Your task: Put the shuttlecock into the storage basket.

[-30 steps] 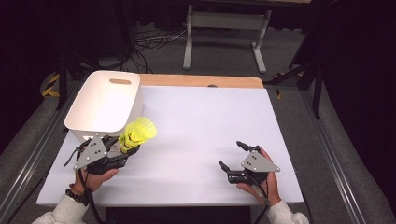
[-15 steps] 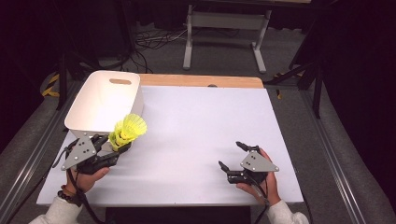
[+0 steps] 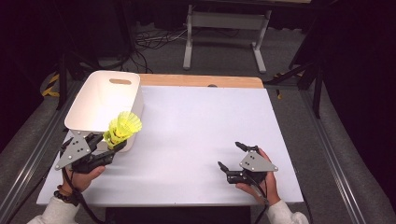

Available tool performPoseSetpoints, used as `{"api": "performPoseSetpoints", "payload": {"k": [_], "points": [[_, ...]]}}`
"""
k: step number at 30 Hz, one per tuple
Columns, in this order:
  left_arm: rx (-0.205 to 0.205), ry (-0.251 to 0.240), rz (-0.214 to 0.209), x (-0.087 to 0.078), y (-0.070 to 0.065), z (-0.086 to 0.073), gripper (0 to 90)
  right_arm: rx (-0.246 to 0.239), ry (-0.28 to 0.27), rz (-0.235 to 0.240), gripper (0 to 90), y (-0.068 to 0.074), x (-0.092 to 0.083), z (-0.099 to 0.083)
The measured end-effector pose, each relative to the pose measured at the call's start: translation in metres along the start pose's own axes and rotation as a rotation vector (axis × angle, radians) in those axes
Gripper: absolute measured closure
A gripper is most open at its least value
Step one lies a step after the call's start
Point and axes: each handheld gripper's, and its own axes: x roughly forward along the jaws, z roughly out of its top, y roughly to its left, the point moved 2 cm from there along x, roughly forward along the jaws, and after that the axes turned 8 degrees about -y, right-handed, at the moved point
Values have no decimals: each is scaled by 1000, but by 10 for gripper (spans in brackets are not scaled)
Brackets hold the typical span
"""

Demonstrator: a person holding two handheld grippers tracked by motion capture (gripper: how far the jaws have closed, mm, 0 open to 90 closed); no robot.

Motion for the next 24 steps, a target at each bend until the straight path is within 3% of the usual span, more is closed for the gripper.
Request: {"api": "performPoseSetpoints", "payload": {"k": [24], "points": [[-12,-26,40,-12,11,4,532,0,-2,-2,131,-1,0,0]]}}
